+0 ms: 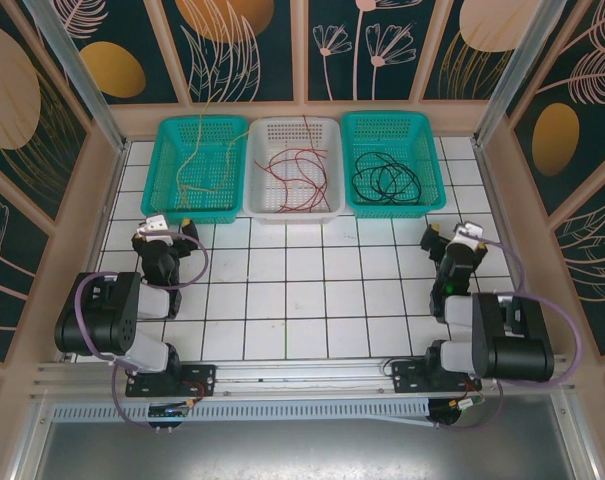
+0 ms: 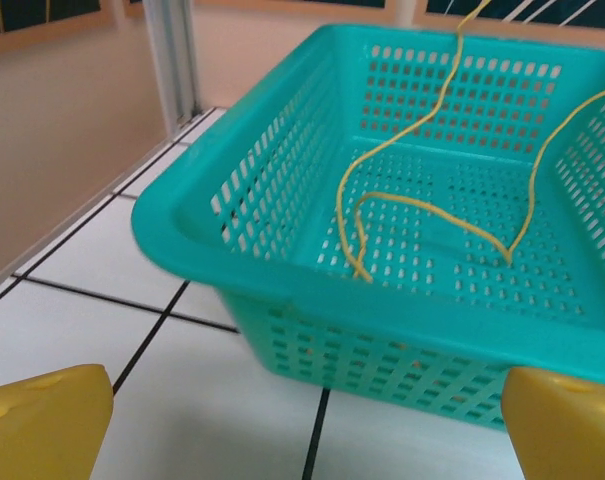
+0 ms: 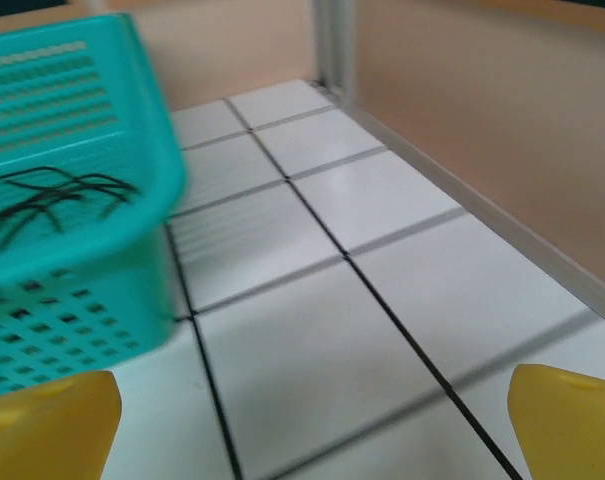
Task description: Untangle the cables
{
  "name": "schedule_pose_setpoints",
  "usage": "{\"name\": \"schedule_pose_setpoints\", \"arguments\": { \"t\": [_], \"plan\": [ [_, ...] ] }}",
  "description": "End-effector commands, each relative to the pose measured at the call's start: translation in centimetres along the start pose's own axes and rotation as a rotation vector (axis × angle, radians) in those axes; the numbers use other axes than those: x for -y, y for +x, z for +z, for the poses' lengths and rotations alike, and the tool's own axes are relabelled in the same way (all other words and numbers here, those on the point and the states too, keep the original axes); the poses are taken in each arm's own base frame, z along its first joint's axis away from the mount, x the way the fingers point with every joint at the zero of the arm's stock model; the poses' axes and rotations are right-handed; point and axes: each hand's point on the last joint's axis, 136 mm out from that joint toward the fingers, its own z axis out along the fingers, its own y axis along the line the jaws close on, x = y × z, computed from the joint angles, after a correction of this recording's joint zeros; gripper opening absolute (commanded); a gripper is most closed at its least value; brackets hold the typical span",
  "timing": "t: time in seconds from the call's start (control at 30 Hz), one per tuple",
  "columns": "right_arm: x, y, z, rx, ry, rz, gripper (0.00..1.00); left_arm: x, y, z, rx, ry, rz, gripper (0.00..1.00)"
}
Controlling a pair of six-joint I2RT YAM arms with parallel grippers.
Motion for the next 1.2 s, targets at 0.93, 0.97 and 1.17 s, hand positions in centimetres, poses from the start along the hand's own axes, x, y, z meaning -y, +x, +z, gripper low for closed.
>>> {"name": "schedule_pose_setpoints", "arguments": {
  "t": [0.93, 0.97, 1.17],
  "plan": [
    [-6.4, -1.7, 1.3, 0.107, -0.298, -0.032, 0.99, 0.9, -2.8, 0.1, 0.105, 0.046, -0.007, 0.99],
    [-6.4, -1.7, 1.3, 0.109, -0.297, -0.031, 0.99, 1.0, -2.8, 0.1, 0.102, 0.047, -0.006, 0.99],
    [-6.4, -1.7, 1.4, 0.109, -0.297, -0.033, 0.99, 1.0, -2.8, 0.1, 0.104, 0.046, -0.005, 0.99]
  ]
}}
